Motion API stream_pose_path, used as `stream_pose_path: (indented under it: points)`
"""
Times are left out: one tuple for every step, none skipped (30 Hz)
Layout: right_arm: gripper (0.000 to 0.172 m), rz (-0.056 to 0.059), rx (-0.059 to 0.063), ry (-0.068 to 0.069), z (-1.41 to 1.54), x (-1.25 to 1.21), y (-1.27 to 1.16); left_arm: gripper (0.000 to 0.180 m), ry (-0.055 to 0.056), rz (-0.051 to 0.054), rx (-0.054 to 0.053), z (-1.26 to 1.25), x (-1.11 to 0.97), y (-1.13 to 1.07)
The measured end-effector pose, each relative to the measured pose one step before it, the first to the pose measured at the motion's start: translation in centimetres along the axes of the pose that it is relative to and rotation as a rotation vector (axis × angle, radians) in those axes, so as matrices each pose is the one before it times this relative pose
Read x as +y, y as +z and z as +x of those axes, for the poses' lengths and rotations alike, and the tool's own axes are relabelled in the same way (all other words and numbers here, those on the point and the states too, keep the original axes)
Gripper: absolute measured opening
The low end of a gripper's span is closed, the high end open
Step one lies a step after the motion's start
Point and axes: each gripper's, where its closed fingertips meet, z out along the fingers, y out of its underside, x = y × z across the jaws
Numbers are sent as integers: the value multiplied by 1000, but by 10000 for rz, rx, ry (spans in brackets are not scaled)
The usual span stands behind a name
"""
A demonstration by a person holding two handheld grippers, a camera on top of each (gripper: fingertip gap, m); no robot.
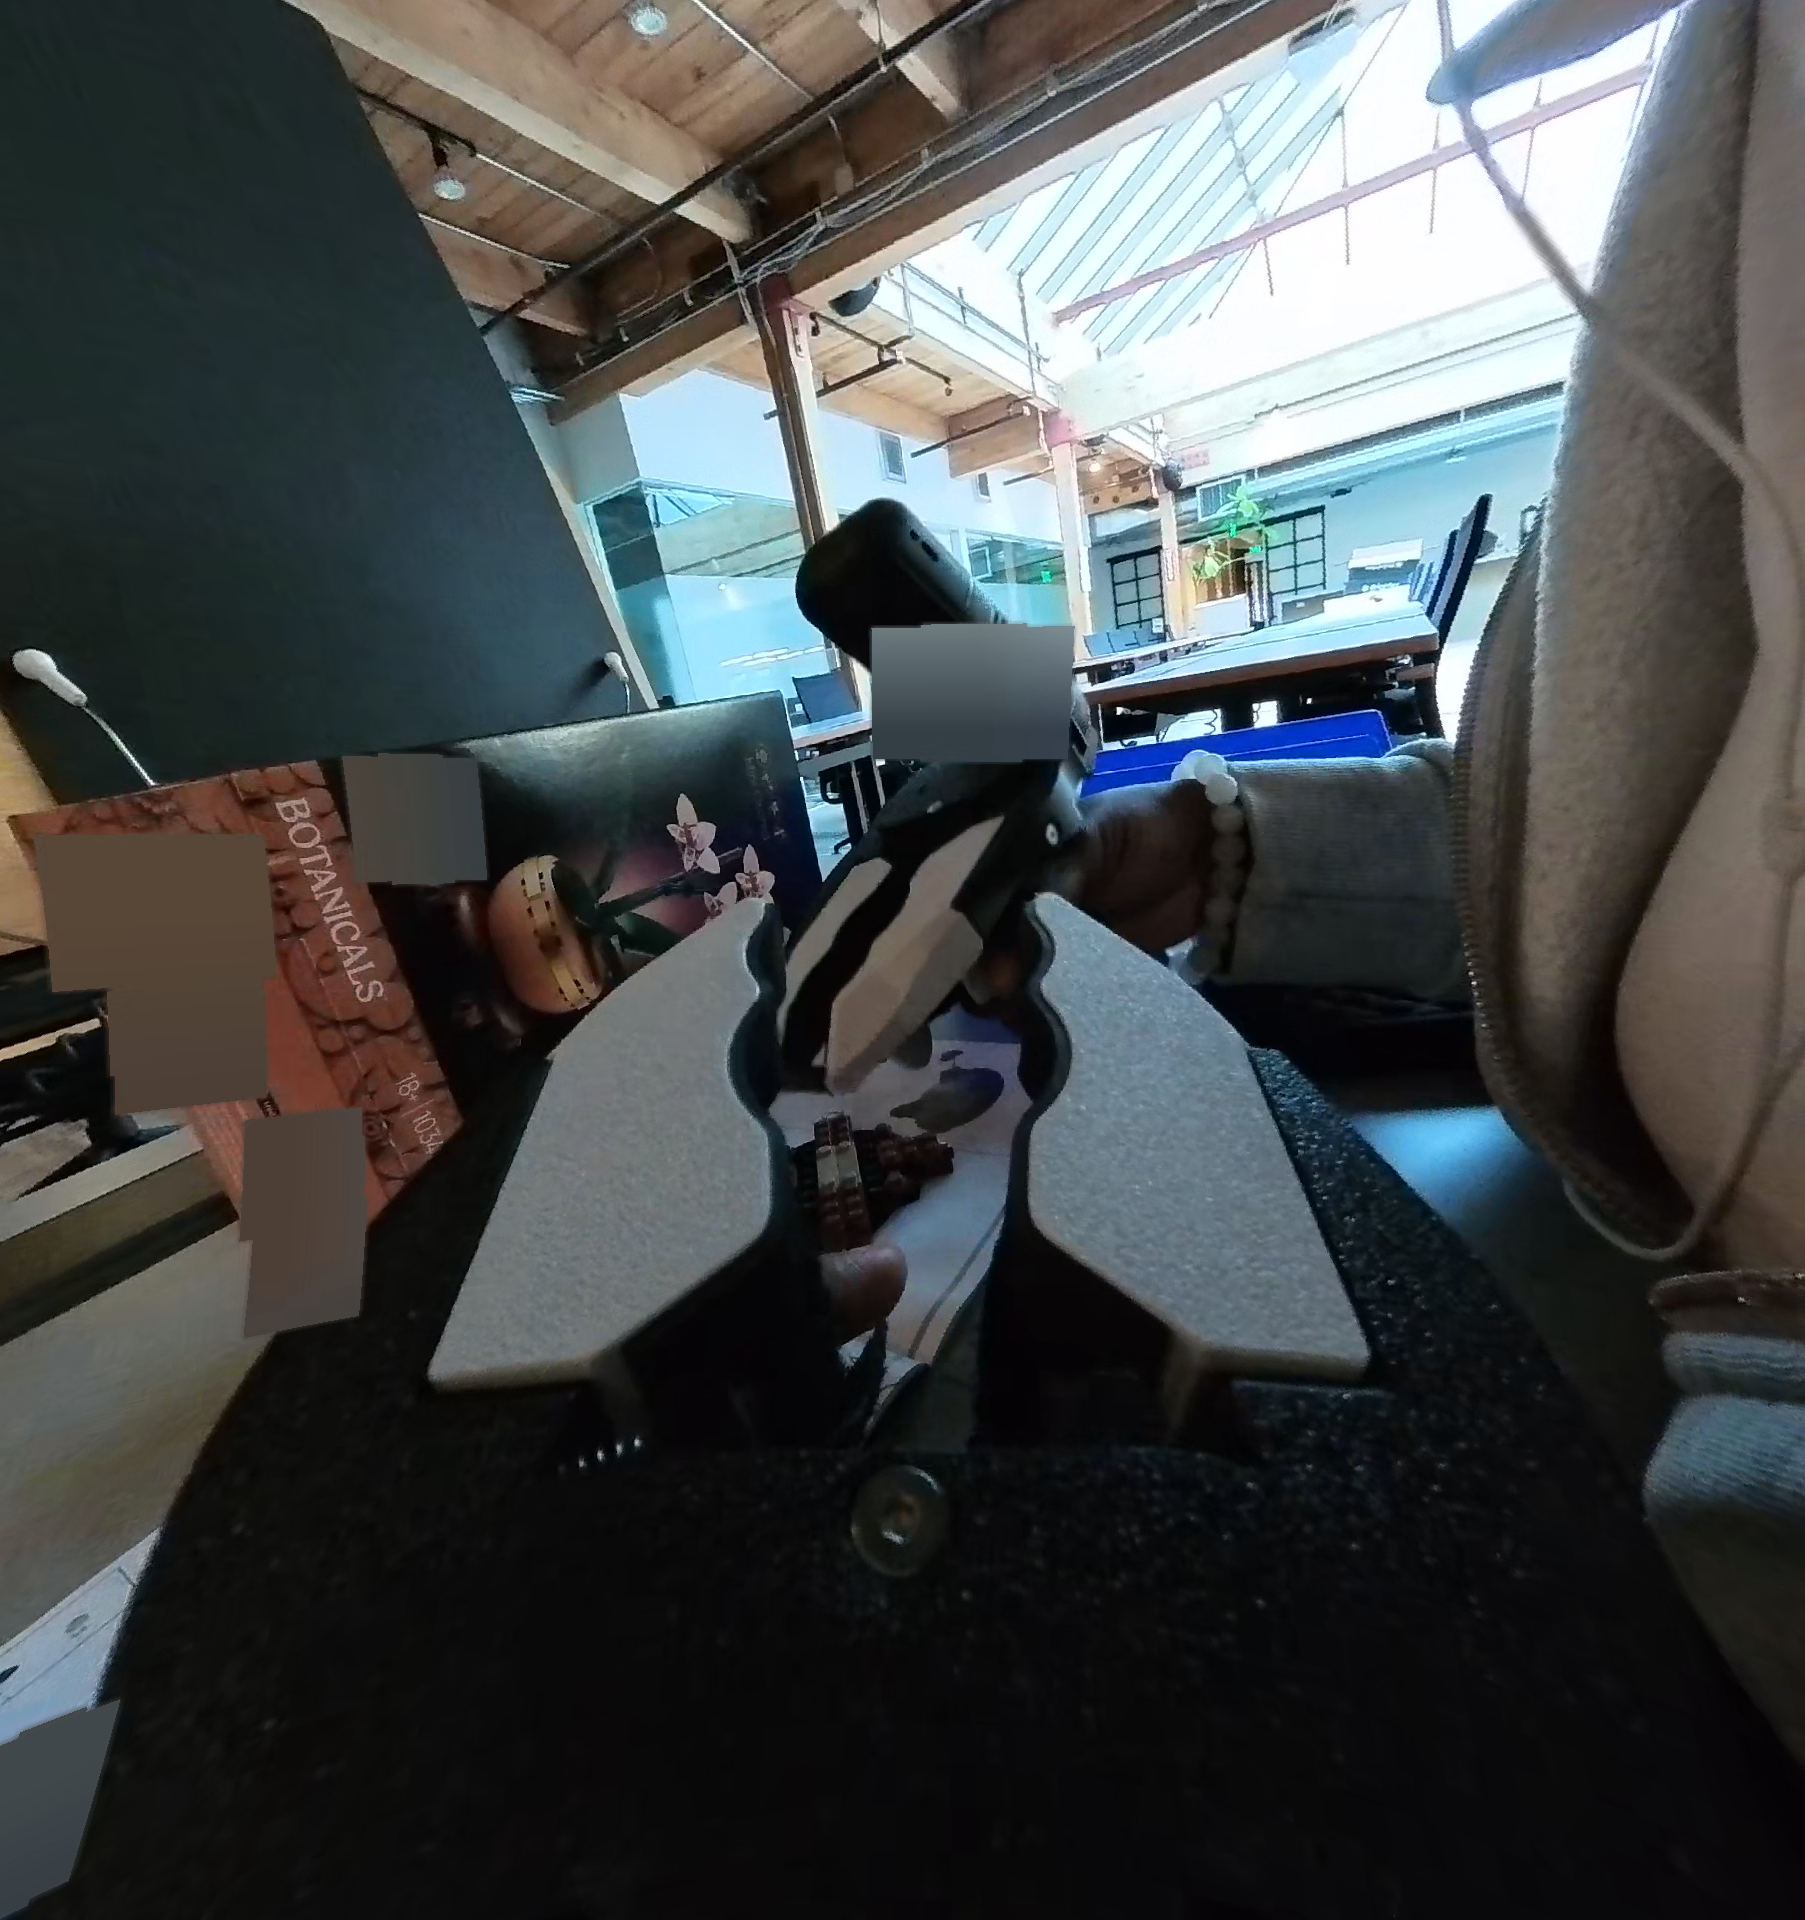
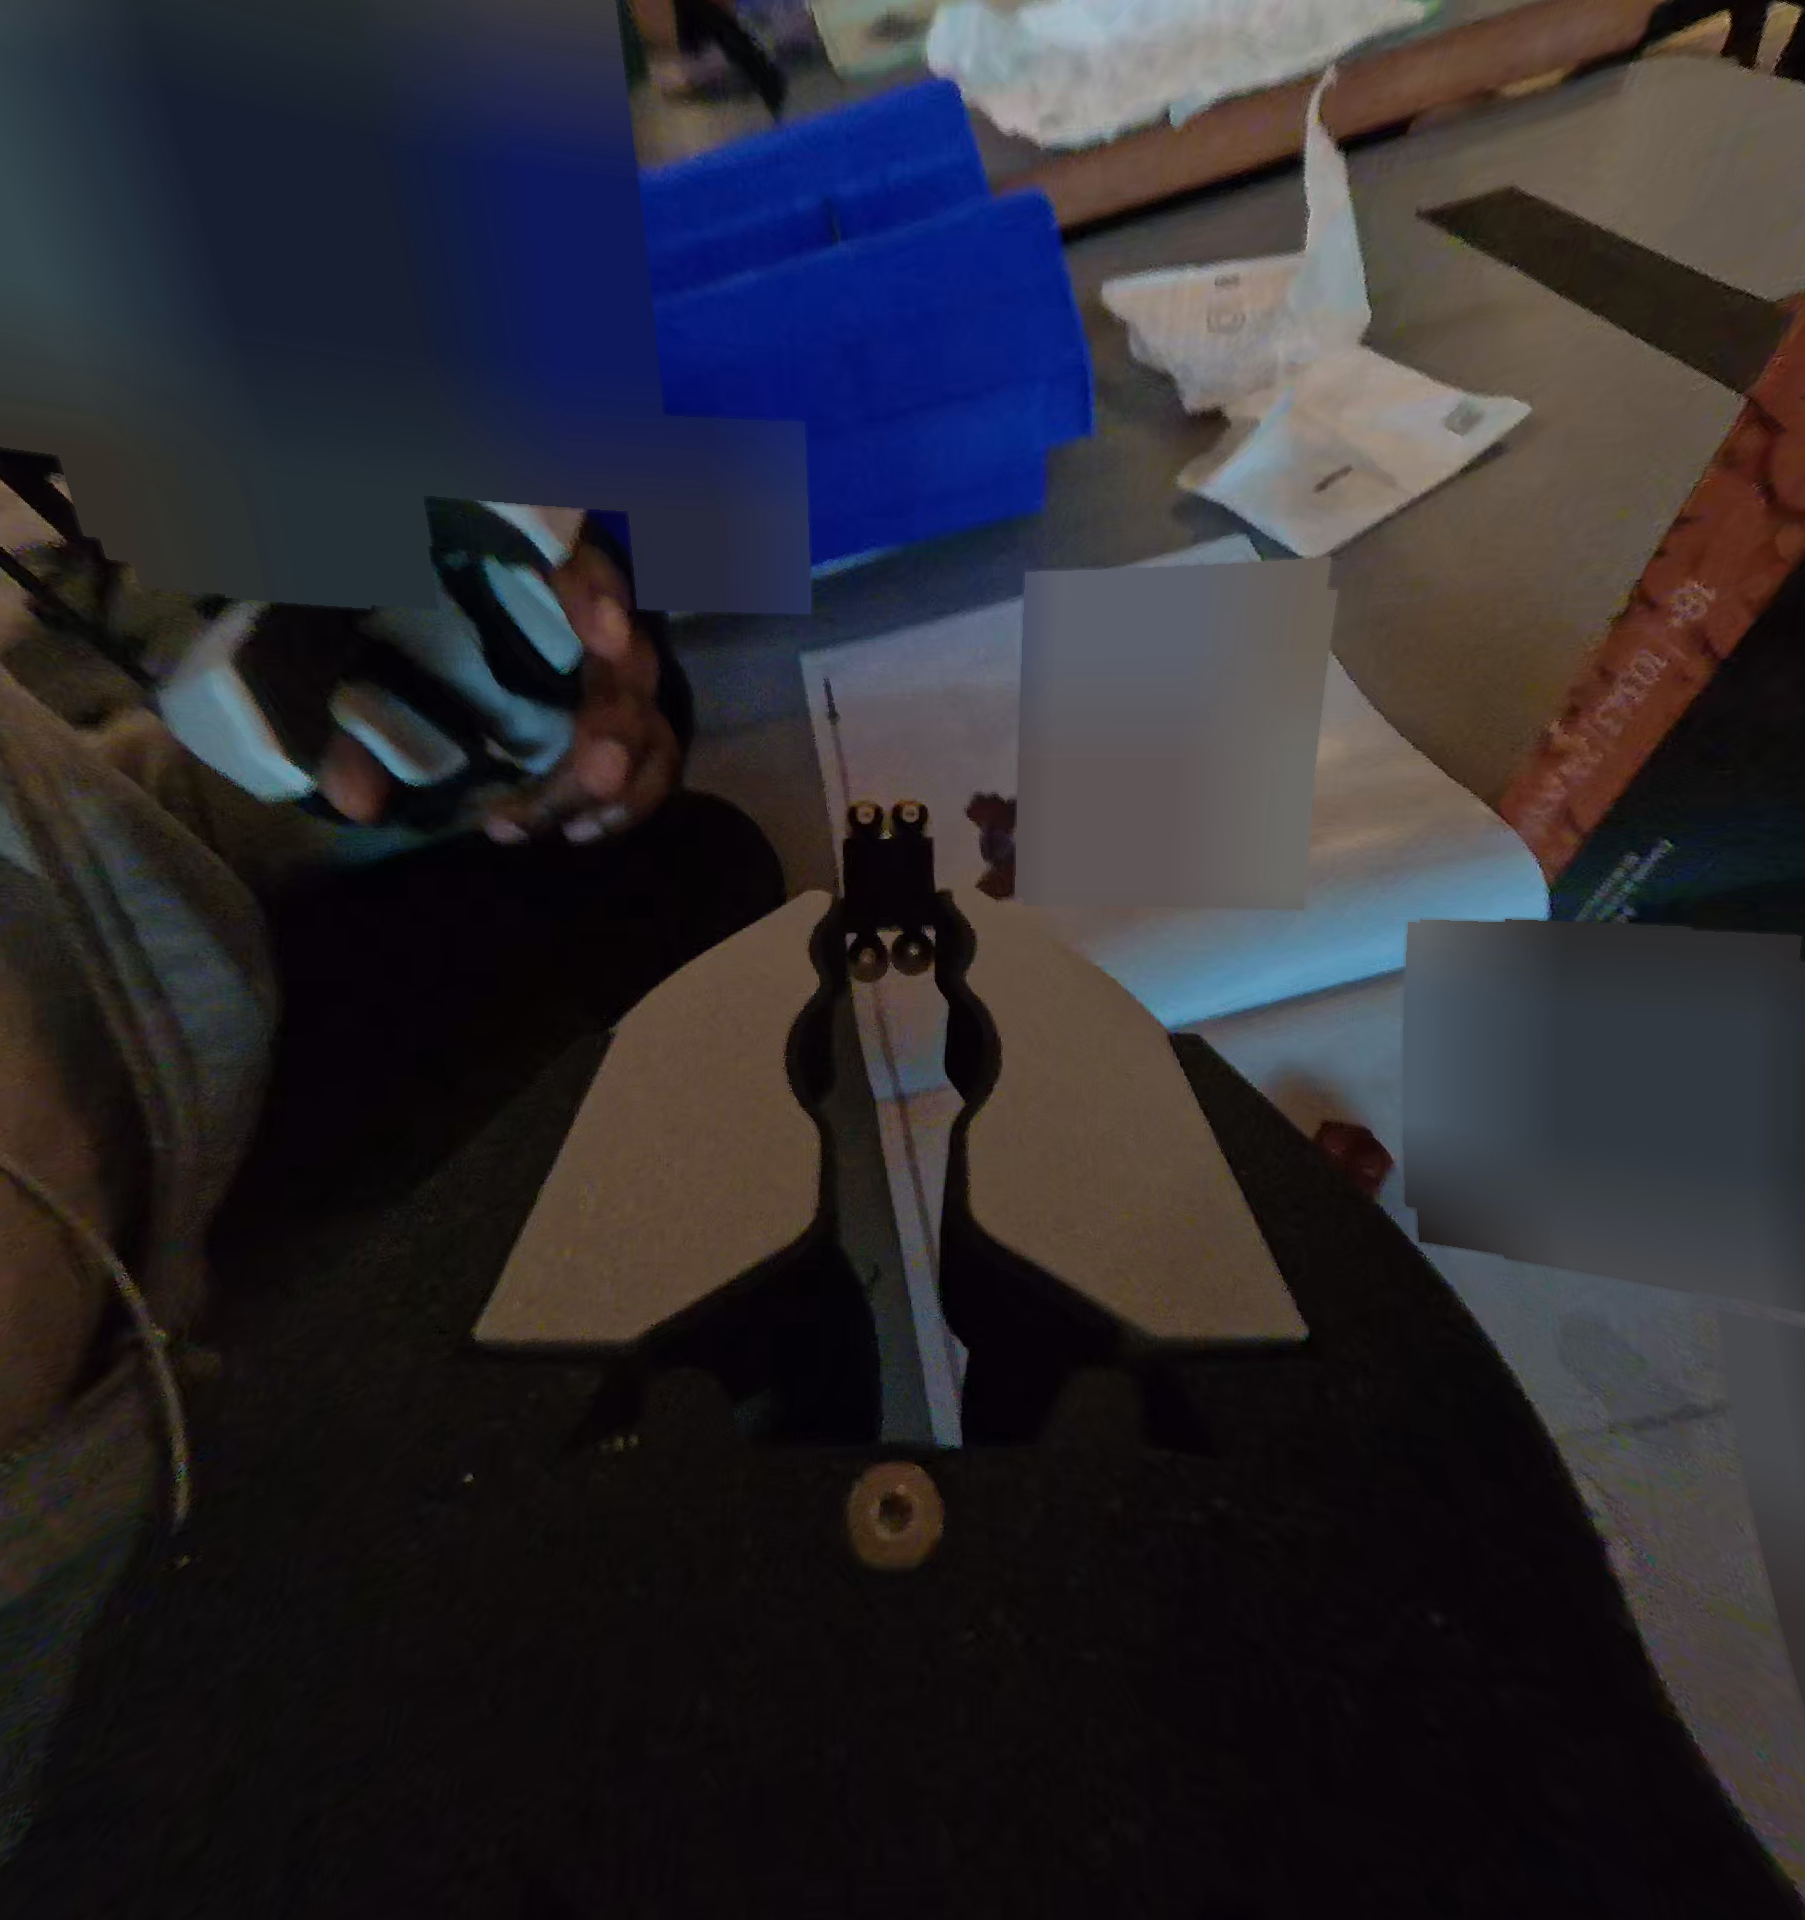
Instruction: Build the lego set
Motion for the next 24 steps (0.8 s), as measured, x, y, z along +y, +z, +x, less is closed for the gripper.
stream_pose_path:
  points:
    - [14,-158,58,-161,15,221,-44,42,21,2,9,34,0,-2]
    - [14,-132,52,-147,20,180,-74,42,18,-10,6,17,24,14]
    - [14,-134,62,-136,33,194,-109,42,18,-11,11,36,13,13]
    - [14,-130,73,-123,89,193,-162,42,28,-6,29,52,6,17]
    - [14,-128,114,-87,180,231,-215,42,33,-8,22,53,21,31]
    - [14,-133,143,-49,279,272,-262,42,25,-22,14,40,39,16]
    - [14,-145,116,-38,290,321,-295,42,17,-22,12,27,33,22]
    - [14,-156,109,-37,336,348,-328,42,10,-13,3,15,32,20]
    - [14,-185,123,-69,413,406,-361,42,0,-9,5,1,20,23]
    - [14,-216,127,-116,479,473,-362,42,-7,-8,2,-3,17,11]
    - [13,-222,152,-104,591,532,-365,42,-4,-6,5,-2,5,14]
    - [13,-274,163,-36,691,623,-357,42,5,-10,8,14,18,20]
    - [14,-371,115,-49,680,732,-354,42,13,-15,13,26,12,16]
    - [13,-402,40,-163,581,776,-327,42,17,-18,11,25,27,25]
    - [13,-415,-81,-324,409,757,-254,42,18,-13,11,28,25,4]
    - [14,-418,-102,-472,343,680,-173,42,12,-6,7,26,6,12]
    - [14,-382,-67,-610,368,535,-66,42,10,-3,6,11,-9,-3]
    - [14,-275,-135,-699,255,306,33,42,13,-8,7,25,9,10]
    - [14,-148,-181,-679,160,55,126,42,9,-18,11,21,18,22]
    - [14,-41,-195,-605,149,-166,196,42,9,-20,13,23,43,24]
    - [14,-15,-304,-567,11,-230,268,42,9,-16,10,26,22,13]
    - [14,-107,-308,-568,32,-127,344,41,6,0,7,15,9,3]
    - [14,-218,-225,-593,147,-7,389,42,2,12,-5,-7,-21,-13]
    - [14,-244,-253,-591,100,36,414,41,-7,20,-4,-14,-20,-21]
